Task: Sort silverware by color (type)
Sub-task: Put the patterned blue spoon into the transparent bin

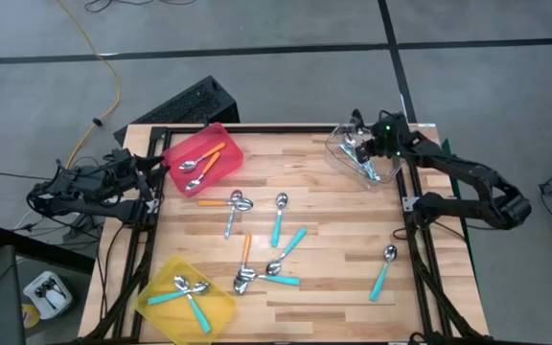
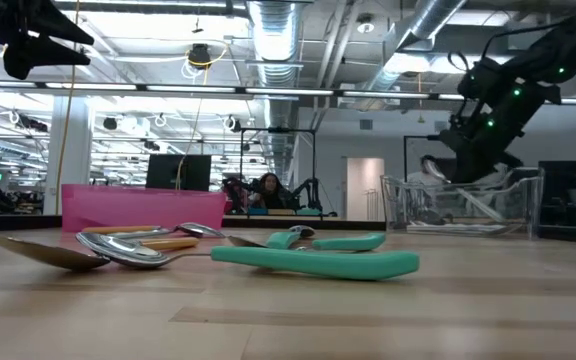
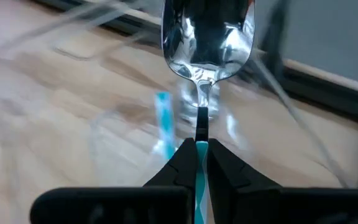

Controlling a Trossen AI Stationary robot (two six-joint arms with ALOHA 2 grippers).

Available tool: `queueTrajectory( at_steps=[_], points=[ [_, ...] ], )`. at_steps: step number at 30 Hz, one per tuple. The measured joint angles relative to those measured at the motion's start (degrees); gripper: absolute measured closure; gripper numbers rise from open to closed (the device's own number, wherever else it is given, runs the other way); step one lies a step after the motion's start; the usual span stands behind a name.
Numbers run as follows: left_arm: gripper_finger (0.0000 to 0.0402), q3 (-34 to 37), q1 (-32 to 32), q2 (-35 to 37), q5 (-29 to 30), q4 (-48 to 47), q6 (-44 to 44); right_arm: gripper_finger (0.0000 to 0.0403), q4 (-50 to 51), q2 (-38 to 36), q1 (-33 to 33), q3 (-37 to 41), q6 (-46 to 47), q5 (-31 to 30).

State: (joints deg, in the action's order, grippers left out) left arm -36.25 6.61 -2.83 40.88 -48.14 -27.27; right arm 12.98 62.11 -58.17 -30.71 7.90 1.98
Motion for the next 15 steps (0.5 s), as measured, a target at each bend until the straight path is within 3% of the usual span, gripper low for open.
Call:
queueTrajectory(
  at_steps=[15],
  points=[
    [0.0196,0.0,-0.01,0.0,0.09,-0.02,0.0,0.0332,0.55,0.02,-0.75,0.43,0.82,-1.75]
  ],
)
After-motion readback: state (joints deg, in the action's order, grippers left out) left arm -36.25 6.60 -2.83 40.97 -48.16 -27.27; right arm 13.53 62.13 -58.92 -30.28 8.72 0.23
